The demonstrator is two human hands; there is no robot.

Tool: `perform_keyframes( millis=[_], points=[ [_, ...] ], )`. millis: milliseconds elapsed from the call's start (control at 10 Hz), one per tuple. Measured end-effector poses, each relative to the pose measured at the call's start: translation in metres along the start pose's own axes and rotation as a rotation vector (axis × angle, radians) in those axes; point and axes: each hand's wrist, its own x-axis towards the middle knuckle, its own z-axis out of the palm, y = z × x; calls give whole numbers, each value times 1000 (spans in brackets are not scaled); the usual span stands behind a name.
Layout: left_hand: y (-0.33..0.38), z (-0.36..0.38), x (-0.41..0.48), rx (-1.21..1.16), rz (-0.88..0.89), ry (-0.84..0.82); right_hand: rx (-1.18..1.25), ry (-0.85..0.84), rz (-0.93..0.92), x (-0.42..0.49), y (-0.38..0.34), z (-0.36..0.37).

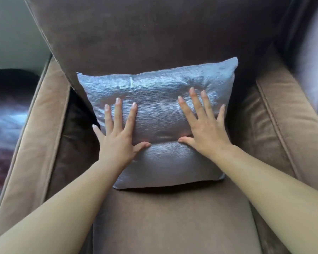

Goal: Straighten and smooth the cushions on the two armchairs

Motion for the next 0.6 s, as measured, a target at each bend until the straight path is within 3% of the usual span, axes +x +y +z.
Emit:
perform_keyframes(
  millis=[300,600],
  points=[
    [-5,10,-1,-5,21,-24,21,-38,75,1,-19,11],
    [-5,-33,-37,-59,28,-245,137,-210,156,-34,-41,-23]
  ],
)
